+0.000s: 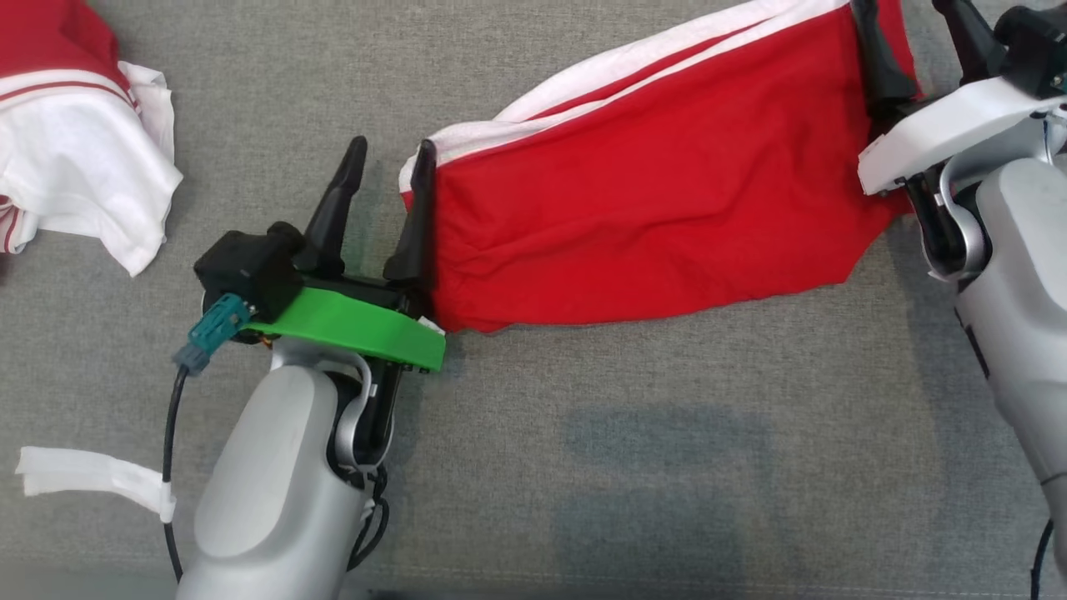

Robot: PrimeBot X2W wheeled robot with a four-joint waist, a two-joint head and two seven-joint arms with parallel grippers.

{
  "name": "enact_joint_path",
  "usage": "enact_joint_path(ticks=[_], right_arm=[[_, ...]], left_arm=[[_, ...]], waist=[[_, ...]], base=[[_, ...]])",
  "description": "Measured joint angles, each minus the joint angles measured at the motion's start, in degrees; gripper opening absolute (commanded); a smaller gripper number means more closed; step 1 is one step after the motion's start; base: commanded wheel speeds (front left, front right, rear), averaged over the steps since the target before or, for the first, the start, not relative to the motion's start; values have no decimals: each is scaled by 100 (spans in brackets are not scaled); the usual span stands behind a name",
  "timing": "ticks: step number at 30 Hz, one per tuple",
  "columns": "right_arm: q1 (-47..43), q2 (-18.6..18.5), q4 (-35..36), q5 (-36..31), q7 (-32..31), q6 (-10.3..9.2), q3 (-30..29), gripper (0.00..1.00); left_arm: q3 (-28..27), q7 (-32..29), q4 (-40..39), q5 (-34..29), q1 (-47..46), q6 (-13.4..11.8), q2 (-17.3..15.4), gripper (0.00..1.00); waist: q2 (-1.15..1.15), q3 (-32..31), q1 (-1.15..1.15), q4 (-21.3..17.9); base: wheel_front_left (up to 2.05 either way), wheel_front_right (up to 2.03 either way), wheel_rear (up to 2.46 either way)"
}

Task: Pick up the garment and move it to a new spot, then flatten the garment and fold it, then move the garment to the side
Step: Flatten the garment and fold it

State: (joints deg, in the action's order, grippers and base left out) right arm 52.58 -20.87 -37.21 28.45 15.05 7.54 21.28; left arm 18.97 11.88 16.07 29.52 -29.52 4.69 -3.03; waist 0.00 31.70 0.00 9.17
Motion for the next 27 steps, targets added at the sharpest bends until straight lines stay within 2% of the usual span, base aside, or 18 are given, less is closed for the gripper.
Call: enact_joint_path(ticks=[6, 14, 20, 27], right_arm=[[-838, 389, 820, -482, -1, 0, -806, 100], [-2092, 896, 1934, -1154, 0, -1, -1558, 100], [-2716, 1066, 2348, -1362, 0, -1, -1719, 100], [-2966, 1163, 2457, -1405, 0, -1, -1760, 100]], left_arm=[[-279, 249, -324, -96, 233, -182, -30, 100], [-860, 315, -937, -889, 540, -671, -360, 100], [-1100, 315, -1082, -1256, 919, -722, -556, 100], [-1134, 315, -1016, -1328, 1266, -676, -582, 100]], waist=[[0, -204, 0, -190], [0, -519, 0, -535], [0, -729, 0, -778], [0, -893, 0, -941]], base=[[0, 0, 0], [0, 0, 0], [0, 0, 0], [0, 0, 0]])
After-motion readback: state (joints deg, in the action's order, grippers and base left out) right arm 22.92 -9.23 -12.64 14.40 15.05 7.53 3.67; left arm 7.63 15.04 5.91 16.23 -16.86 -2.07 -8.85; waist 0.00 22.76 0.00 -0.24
